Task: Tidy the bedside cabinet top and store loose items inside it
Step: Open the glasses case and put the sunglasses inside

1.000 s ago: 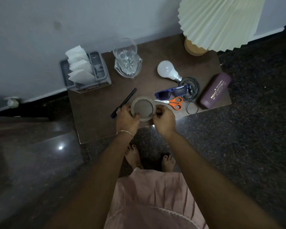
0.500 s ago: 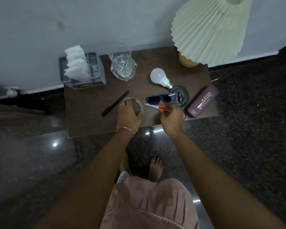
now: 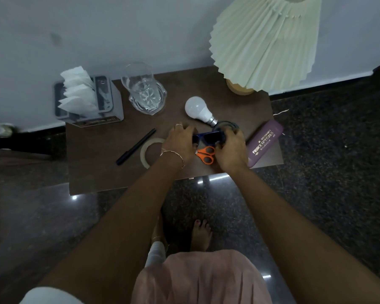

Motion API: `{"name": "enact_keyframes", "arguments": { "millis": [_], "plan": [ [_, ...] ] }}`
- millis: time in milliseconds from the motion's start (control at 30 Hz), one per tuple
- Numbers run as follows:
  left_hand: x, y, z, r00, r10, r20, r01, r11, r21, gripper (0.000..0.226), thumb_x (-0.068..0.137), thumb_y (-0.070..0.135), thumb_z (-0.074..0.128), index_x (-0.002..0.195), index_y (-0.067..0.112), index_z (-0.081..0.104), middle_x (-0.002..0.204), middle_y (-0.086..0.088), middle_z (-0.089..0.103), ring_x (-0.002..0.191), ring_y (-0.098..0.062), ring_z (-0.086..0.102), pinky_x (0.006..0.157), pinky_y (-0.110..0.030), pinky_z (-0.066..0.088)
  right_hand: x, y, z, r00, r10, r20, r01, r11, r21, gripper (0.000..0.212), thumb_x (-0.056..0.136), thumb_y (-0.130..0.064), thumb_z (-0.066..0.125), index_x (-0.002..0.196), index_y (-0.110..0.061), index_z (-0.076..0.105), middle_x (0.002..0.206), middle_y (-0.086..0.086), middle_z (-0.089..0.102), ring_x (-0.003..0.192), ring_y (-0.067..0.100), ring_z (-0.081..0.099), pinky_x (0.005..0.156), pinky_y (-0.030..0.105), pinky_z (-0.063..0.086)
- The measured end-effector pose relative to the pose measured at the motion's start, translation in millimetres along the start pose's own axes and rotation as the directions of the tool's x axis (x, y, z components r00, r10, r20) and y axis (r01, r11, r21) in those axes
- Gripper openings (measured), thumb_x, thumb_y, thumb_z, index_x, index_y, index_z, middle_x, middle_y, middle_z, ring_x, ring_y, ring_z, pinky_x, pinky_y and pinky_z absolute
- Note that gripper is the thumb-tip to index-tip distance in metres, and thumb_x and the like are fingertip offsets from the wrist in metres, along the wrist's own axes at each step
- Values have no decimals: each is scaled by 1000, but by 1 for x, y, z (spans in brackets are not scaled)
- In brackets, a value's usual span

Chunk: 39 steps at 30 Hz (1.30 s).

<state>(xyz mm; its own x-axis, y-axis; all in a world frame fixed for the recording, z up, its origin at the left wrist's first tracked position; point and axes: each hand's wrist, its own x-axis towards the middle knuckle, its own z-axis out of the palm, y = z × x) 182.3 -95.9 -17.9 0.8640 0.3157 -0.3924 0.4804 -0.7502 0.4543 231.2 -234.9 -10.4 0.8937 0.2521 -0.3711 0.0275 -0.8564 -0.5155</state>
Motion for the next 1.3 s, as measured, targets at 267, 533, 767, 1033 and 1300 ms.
{"name": "enact_keyframes", "arguments": {
  "millis": [267, 533, 767, 1033, 1300],
  "plan": [
    [-2, 4, -9, 999, 14, -40, -19, 992, -127, 19, 78, 15, 68, 97, 16, 66, 105, -11, 59, 100, -25, 56, 82, -33, 45, 4, 3, -9, 998, -58, 36, 55, 994, 92, 32, 84, -16, 59, 116, -15, 60, 124, 11, 52, 111, 29, 54, 93, 37, 45],
    [-19, 17, -23, 995, 11, -100, -46, 934, -354, 16, 76, 13, 73, 90, 18, 68, 97, -5, 68, 92, -17, 60, 79, -26, 46, -19, 2, -32, 997, 45, -64, 1, 813, 583, 26, 87, -9, 60, 107, -24, 56, 96, -13, 63, 87, 4, 61, 86, 28, 52],
    [-32, 30, -12, 982, -176, -73, 108, 829, -548, 14, 80, 15, 72, 89, 14, 61, 87, -2, 66, 78, -11, 59, 62, -12, 43, -37, 31, -49, 860, 390, -330, -162, 821, 547, 32, 80, -11, 64, 111, -10, 58, 99, -1, 59, 90, 21, 62, 85, 38, 50],
    [-18, 21, -6, 971, -234, -57, 195, 902, -384, 9, 81, 20, 68, 87, 20, 61, 97, -12, 70, 96, -29, 63, 83, -40, 51, -20, 45, -39, 859, 481, -174, -370, 820, 437, 79, 62, -37, 84, 123, -7, 45, 124, 14, 54, 115, 34, 53, 99, 43, 45],
    [-6, 3, -12, 981, -188, -45, 176, 966, -188, 11, 81, 19, 67, 92, 16, 65, 98, -11, 70, 95, -30, 63, 82, -41, 51, -4, 40, -35, 825, 546, -148, -458, 798, 393, 90, 67, -39, 83, 133, -3, 32, 135, 18, 44, 124, 35, 46, 100, 40, 39]
  ]
}}
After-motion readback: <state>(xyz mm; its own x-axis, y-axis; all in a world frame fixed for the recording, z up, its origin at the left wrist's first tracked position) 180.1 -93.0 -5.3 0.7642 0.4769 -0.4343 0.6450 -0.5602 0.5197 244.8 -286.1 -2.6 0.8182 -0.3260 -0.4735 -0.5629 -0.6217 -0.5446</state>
